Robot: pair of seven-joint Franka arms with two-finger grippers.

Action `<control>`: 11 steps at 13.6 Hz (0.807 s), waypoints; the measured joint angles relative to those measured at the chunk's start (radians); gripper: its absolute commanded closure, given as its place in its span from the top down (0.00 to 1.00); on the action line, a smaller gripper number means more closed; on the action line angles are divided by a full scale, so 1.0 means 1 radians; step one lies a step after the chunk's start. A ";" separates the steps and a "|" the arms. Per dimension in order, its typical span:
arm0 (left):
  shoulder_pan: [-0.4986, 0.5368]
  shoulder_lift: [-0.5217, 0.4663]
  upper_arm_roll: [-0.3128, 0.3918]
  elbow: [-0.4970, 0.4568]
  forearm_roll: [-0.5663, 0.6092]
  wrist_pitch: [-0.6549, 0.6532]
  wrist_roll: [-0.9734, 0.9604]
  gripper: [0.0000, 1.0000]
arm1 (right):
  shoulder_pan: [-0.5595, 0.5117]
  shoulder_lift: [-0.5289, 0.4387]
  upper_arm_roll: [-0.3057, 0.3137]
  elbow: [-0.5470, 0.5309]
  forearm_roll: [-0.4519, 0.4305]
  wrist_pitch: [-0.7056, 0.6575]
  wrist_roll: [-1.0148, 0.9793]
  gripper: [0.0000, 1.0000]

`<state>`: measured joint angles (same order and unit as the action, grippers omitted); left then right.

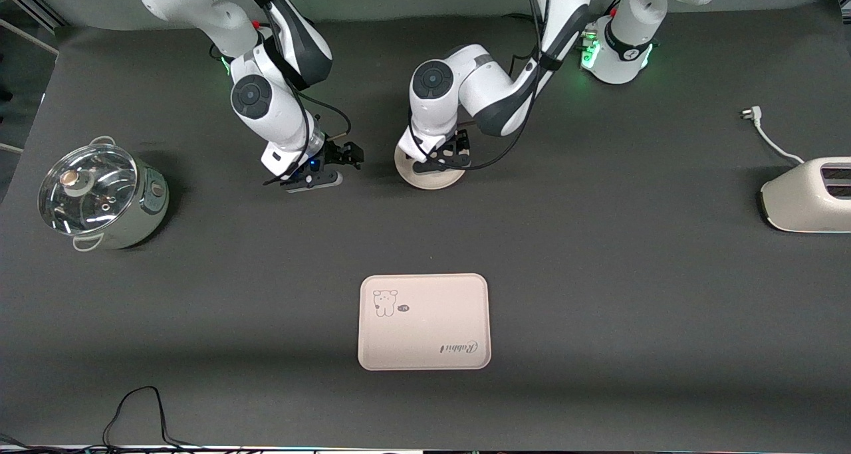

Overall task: Place bun in plate and plate on tray
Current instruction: 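Open the left gripper over the plate while the right gripper reaches the rim, then grasp the plate rim with the right gripper while the left gripper withdraws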

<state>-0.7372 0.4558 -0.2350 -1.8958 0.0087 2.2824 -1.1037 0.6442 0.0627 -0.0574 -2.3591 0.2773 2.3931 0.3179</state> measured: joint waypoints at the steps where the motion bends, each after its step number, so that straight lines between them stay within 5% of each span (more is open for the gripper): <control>1: -0.001 0.000 -0.001 -0.007 0.000 0.000 0.000 1.00 | 0.004 0.004 0.000 -0.001 0.000 0.001 0.000 1.00; 7: 0.007 -0.011 0.006 -0.007 0.001 -0.032 0.000 1.00 | 0.076 0.038 0.000 -0.068 0.081 0.111 0.000 1.00; 11: 0.146 -0.102 0.019 0.031 0.007 -0.179 0.117 1.00 | 0.164 0.080 0.000 -0.078 0.171 0.201 0.003 1.00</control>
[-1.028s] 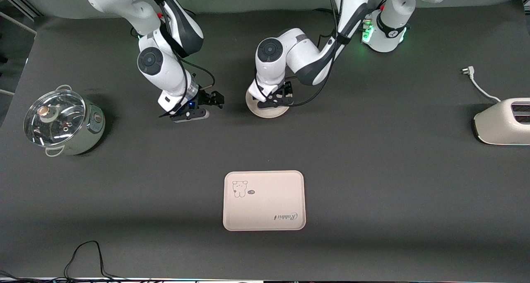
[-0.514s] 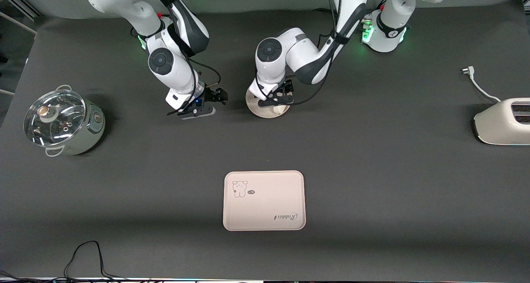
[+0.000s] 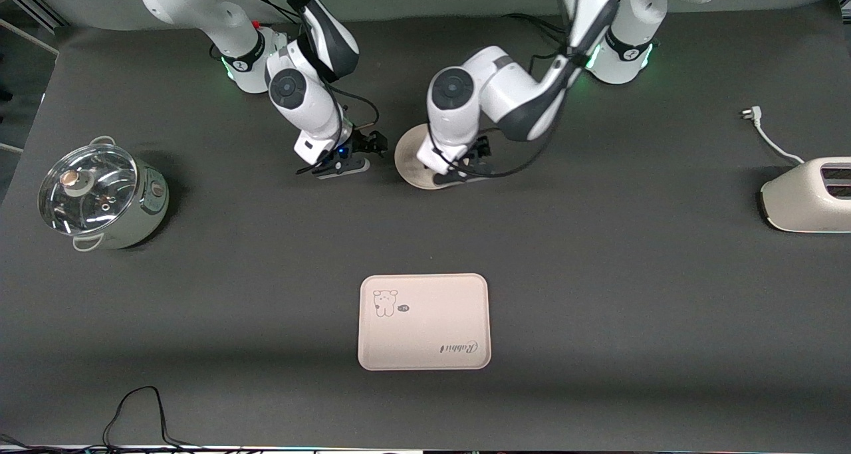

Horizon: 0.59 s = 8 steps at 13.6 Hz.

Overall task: Place bun in plate and plate on tray
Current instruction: 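Grasp the plate rim with the right gripper while the left gripper withdraws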

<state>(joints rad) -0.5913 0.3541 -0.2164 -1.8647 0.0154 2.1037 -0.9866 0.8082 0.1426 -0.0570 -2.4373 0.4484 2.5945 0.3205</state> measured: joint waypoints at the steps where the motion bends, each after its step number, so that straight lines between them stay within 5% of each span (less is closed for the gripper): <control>1: 0.055 -0.029 0.003 0.015 0.000 -0.046 0.043 1.00 | 0.016 0.020 -0.001 -0.003 0.030 0.036 0.000 1.00; 3: 0.161 -0.081 0.008 0.032 0.003 -0.096 0.122 1.00 | 0.088 0.086 0.000 -0.011 0.121 0.158 0.000 1.00; 5: 0.250 -0.122 0.013 0.033 0.006 -0.118 0.220 1.00 | 0.165 0.163 0.001 -0.010 0.188 0.275 0.000 0.85; 8: 0.316 -0.193 0.112 0.028 0.013 -0.151 0.398 1.00 | 0.198 0.221 0.000 -0.003 0.211 0.323 0.000 0.18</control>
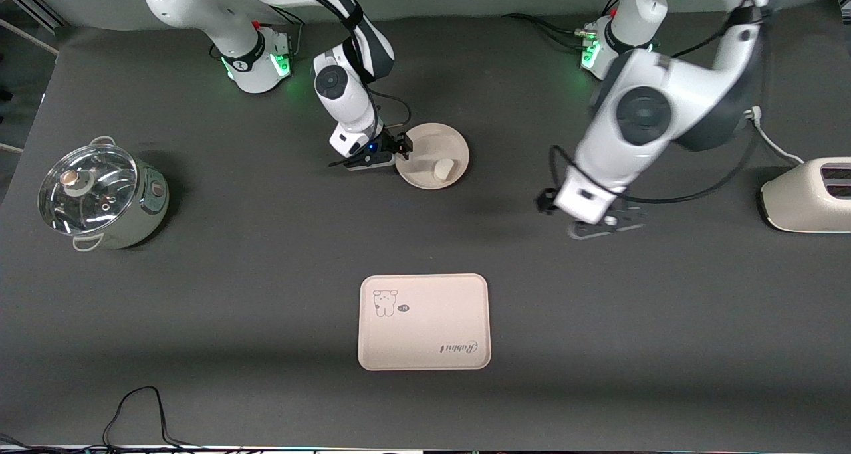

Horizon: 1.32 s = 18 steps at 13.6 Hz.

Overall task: Place bun in plate and plate on tray
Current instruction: 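Grasp the plate rim with the right gripper while the left gripper withdraws, then carry the plate with the right gripper over the white tray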

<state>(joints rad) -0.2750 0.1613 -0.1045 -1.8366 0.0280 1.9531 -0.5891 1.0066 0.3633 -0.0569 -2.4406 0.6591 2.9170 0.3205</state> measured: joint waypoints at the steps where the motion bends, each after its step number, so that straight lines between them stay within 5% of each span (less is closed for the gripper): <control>1: 0.008 -0.024 0.055 -0.010 0.001 -0.002 0.070 1.00 | -0.002 0.001 -0.003 0.003 0.000 0.000 0.000 0.01; 4: 0.064 -0.086 0.149 -0.054 0.003 -0.007 0.239 1.00 | -0.008 -0.001 -0.007 0.018 0.001 0.000 0.000 0.00; 10: 0.271 -0.171 0.155 -0.075 0.005 -0.090 0.557 1.00 | -0.008 -0.012 -0.009 0.044 0.057 -0.011 0.000 0.00; 14: 0.238 -0.212 0.145 -0.067 0.014 -0.192 0.498 1.00 | -0.017 -0.033 -0.059 0.095 0.068 -0.117 0.000 0.00; 18: 0.186 -0.225 0.138 0.046 0.075 -0.310 0.402 1.00 | -0.027 -0.075 -0.163 0.202 0.068 -0.272 -0.003 0.00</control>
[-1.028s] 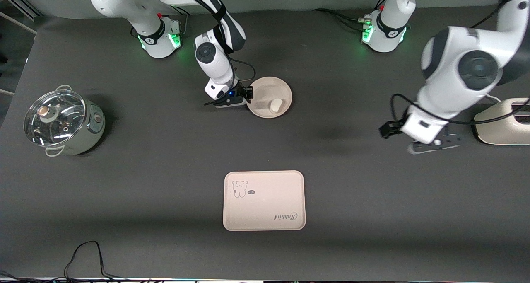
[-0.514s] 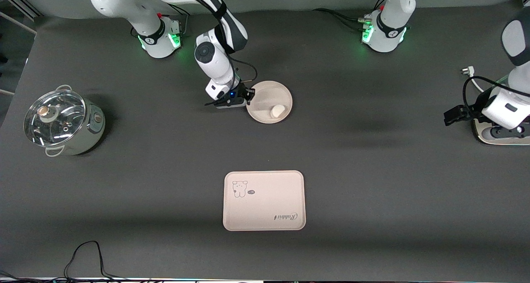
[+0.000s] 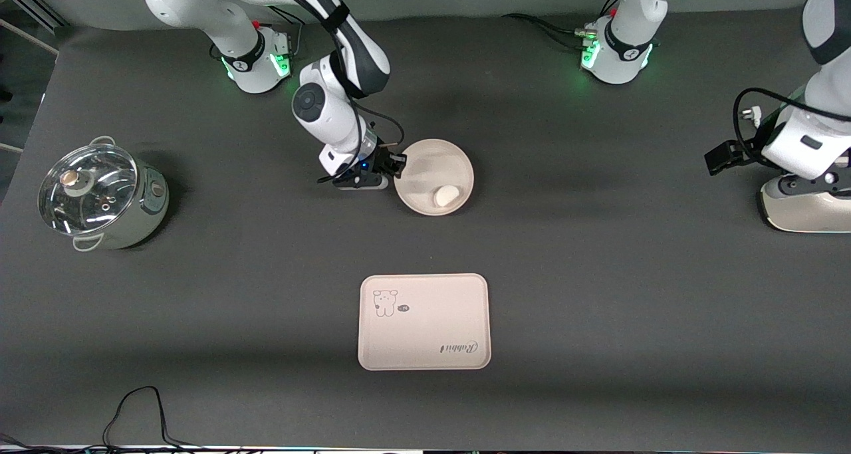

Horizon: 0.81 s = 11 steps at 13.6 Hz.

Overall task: Place bun in plate and plate on tray
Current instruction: 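Carry the plate with the right gripper over the white tray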

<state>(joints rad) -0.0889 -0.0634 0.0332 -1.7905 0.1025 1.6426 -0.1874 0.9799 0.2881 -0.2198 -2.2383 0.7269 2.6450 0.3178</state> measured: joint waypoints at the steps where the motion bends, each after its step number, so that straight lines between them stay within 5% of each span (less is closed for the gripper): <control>1: 0.000 0.000 0.001 0.023 0.003 -0.006 -0.003 1.00 | 0.000 -0.005 -0.024 0.030 -0.004 -0.015 -0.004 0.00; 6: 0.016 0.042 0.018 0.047 0.003 -0.033 0.017 1.00 | -0.028 0.034 -0.145 0.301 -0.145 -0.180 -0.008 0.00; 11: 0.015 0.130 0.011 0.078 0.003 -0.034 0.022 1.00 | -0.149 0.282 -0.156 0.718 -0.166 -0.328 -0.014 0.00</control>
<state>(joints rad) -0.0740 0.0667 0.0443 -1.7126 0.1060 1.6090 -0.1651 0.8308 0.5700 -0.3755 -1.5206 0.5606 2.3168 0.3039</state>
